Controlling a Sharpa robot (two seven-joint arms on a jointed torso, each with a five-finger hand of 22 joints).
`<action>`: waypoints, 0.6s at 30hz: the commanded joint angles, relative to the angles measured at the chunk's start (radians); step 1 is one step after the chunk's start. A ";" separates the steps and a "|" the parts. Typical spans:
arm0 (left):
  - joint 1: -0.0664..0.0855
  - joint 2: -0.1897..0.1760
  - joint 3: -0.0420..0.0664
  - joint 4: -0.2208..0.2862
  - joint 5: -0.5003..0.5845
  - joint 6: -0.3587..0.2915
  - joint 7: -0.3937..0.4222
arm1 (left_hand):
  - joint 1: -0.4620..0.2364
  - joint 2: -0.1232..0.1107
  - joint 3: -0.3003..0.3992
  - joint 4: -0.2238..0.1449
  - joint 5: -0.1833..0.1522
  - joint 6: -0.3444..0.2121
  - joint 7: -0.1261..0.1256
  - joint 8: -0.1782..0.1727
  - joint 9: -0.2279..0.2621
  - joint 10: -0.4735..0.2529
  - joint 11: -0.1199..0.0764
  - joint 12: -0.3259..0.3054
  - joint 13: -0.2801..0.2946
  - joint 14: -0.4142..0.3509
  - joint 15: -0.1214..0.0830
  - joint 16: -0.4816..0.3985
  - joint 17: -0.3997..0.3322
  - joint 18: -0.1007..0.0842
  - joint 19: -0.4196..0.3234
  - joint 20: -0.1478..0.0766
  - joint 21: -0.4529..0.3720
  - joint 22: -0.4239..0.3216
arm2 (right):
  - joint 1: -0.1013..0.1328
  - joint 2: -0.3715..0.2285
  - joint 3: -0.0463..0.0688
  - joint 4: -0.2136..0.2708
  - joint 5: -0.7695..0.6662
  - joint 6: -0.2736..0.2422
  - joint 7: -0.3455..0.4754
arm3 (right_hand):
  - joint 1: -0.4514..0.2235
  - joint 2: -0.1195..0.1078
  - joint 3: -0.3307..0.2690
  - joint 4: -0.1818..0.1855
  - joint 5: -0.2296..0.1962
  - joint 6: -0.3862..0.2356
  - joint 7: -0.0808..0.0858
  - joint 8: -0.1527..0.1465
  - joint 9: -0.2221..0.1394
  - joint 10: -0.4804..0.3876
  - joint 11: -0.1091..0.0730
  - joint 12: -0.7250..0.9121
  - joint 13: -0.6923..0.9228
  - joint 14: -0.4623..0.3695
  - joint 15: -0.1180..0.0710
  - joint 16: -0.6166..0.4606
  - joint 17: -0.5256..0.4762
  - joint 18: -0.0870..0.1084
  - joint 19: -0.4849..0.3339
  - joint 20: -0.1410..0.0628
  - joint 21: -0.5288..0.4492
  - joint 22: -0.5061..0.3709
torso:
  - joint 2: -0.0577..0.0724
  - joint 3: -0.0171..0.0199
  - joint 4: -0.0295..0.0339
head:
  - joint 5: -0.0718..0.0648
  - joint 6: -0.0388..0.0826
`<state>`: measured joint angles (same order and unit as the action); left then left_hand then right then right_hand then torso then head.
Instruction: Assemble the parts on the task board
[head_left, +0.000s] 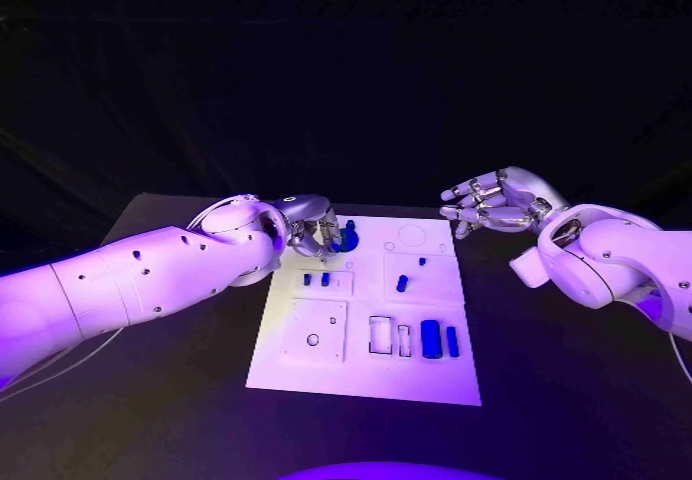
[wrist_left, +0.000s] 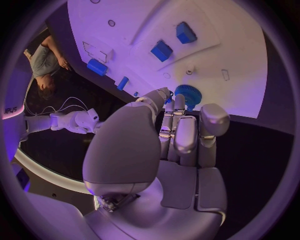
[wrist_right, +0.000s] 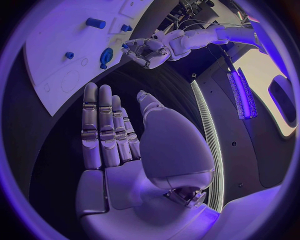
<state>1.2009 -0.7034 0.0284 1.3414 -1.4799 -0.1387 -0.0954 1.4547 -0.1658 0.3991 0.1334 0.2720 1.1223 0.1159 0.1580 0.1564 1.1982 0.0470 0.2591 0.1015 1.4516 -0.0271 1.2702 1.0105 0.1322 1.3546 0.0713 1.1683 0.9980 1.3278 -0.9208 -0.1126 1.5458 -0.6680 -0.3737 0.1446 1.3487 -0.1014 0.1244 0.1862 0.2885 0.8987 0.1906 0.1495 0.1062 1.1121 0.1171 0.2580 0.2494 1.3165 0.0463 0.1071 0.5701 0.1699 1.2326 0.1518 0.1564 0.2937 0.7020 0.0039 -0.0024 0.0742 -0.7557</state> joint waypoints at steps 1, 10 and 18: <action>0.002 -0.009 0.001 0.000 0.016 0.015 -0.020 | -0.008 0.002 -0.003 -0.001 -0.006 0.007 0.001 -0.005 -0.001 0.008 0.002 -0.005 0.002 0.007 -0.001 0.007 0.002 -0.017 0.005 -0.003 0.005 0.002 | 0.000 0.000 0.000 -0.001 -0.004 0.008 0.007 | -0.002 0.012 -0.003 0.000 0.006 0.002 0.003 0.002 -0.001 -0.008 0.001 0.007 -0.002 0.005 0.005 -0.004 0.001 0.014 0.003 0.003 -0.004 -0.001 | 0.001 0.0001 0.0000 | 0.001 0.000; 0.002 -0.021 0.001 -0.013 0.028 0.043 -0.025 | -0.014 0.000 -0.005 0.000 -0.006 0.009 0.002 -0.007 -0.002 0.010 0.002 -0.010 0.002 0.008 -0.001 0.007 -0.001 -0.017 0.006 -0.003 0.006 0.004 | 0.000 0.001 0.000 -0.002 -0.004 0.009 0.007 | -0.002 0.012 -0.003 0.000 0.006 0.002 0.003 0.002 -0.001 -0.008 0.001 0.007 -0.002 0.005 0.005 -0.004 0.001 0.014 0.003 0.003 -0.004 -0.001 | 0.001 -0.0001 -0.0006 | 0.000 -0.007; -0.001 -0.020 -0.002 -0.031 0.030 0.058 -0.026 | -0.013 -0.001 -0.005 0.000 -0.006 0.009 0.001 -0.008 -0.002 0.010 0.002 -0.011 0.002 0.007 -0.001 0.006 -0.002 -0.017 0.006 -0.003 0.007 0.004 | 0.000 0.002 0.000 -0.002 -0.004 0.009 0.008 | -0.002 0.012 -0.003 0.000 0.006 0.002 0.003 0.002 -0.001 -0.008 0.001 0.007 -0.002 0.005 0.005 -0.004 0.001 0.014 0.003 0.003 -0.004 -0.001 | 0.002 -0.0003 -0.0017 | 0.005 -0.005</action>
<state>1.2006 -0.7255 0.0271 1.3132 -1.4579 -0.1084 -0.1185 1.4506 -0.1701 0.3990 0.1334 0.2720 1.1220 0.1158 0.1541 0.1544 1.2019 0.0505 0.2518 0.1025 1.4515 -0.0271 1.2702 1.0102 0.1322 1.3546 0.0714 1.1682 1.0015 1.3277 -0.9196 -0.1126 1.5443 -0.6680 -0.3735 0.1446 1.3487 -0.1014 0.1244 0.1862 0.2885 0.8987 0.1906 0.1495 0.1062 1.1121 0.1171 0.2580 0.2494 1.3165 0.0463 0.1071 0.5701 0.1700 1.2326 0.1518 0.1564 0.2938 0.7031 0.0037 -0.0039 0.0785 -0.7615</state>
